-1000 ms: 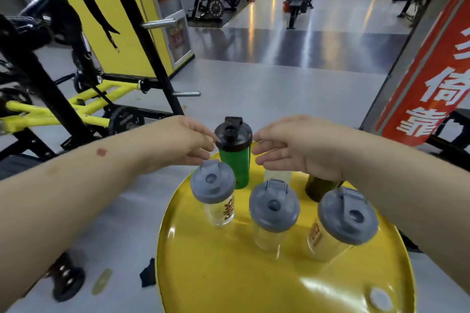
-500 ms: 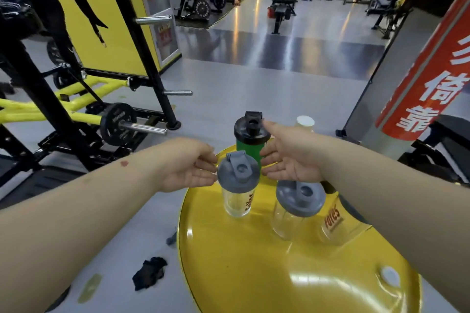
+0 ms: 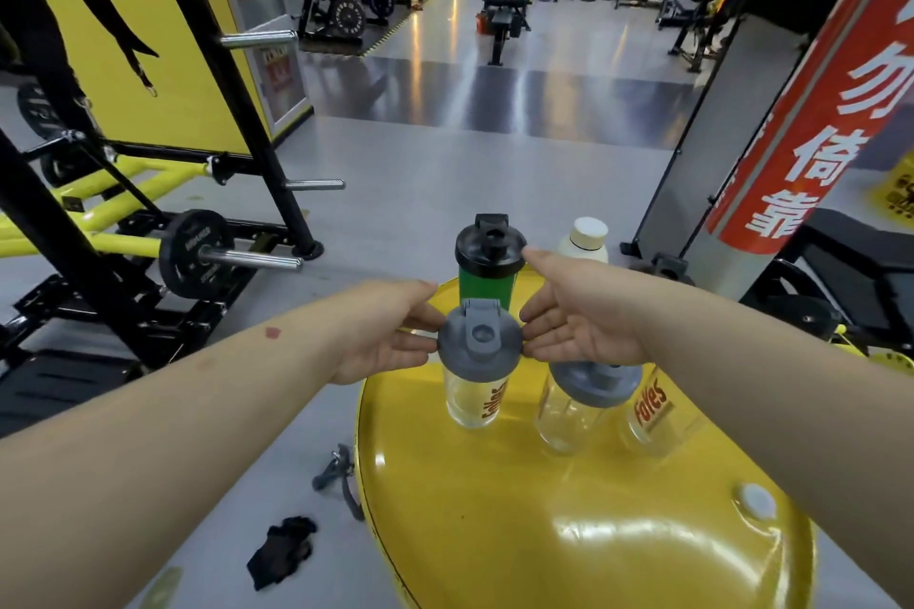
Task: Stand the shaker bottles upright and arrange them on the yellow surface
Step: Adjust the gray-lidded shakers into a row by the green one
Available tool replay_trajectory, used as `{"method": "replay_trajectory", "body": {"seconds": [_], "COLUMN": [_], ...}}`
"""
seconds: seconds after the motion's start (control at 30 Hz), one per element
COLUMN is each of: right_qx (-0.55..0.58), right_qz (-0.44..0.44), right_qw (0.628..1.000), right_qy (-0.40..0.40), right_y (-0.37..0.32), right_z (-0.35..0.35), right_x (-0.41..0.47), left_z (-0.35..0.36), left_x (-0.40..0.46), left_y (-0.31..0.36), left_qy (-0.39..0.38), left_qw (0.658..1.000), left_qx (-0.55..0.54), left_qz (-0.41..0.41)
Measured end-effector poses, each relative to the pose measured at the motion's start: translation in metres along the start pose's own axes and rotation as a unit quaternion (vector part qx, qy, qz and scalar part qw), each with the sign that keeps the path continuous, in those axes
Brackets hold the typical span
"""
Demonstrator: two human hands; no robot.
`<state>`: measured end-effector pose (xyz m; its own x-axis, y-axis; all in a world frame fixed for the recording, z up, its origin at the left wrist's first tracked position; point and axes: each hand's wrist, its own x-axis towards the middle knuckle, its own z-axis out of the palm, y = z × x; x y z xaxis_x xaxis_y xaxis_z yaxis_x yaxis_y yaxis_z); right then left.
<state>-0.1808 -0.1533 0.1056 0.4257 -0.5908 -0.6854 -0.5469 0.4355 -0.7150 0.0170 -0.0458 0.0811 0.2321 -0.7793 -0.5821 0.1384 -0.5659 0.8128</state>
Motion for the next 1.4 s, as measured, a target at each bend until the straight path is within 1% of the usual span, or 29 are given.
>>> {"method": "replay_trajectory", "body": {"seconds": [0.2, 0.33, 0.47, 0.63, 0.77, 1.13, 1.4], "right_qx": [0.018, 0.027, 0.023, 0.016, 0.015, 0.007, 0.003], "right_qz": [0.002, 0.002, 0.002, 0.014, 0.022, 0.027, 0.030], "right_qw": [1.000, 1.000, 1.000, 1.000, 1.000, 0.999, 1.000], "right_qy": [-0.001, 0.002, 0.014, 0.023, 0.012, 0.019, 0.008], "right_y": [0.004, 0.007, 0.009, 0.005, 0.002, 0.006, 0.006], "right_z": [-0.001, -0.002, -0.001, 0.009, 0.012, 0.010, 0.013], "right_x": [0.000, 0.000, 0.000, -0.001, -0.005, -0.007, -0.007], "left_z": [0.001, 0.004, 0.006, 0.013, 0.014, 0.016, 0.012], "left_x": [0.000, -0.001, 0.000, -0.002, -0.003, -0.004, -0.003], "left_y": [0.000, -0.002, -0.006, -0.006, -0.005, -0.007, -0.010], "left_qy": [-0.009, 0.002, 0.012, 0.006, 0.013, 0.023, 0.028], "left_qw": [1.000, 1.000, 0.999, 0.998, 0.998, 0.997, 0.996], "left_qx": [-0.010, -0.011, -0.041, -0.066, -0.060, -0.074, -0.077], "left_qz": [0.004, 0.007, -0.003, -0.018, -0.021, -0.024, -0.030]}}
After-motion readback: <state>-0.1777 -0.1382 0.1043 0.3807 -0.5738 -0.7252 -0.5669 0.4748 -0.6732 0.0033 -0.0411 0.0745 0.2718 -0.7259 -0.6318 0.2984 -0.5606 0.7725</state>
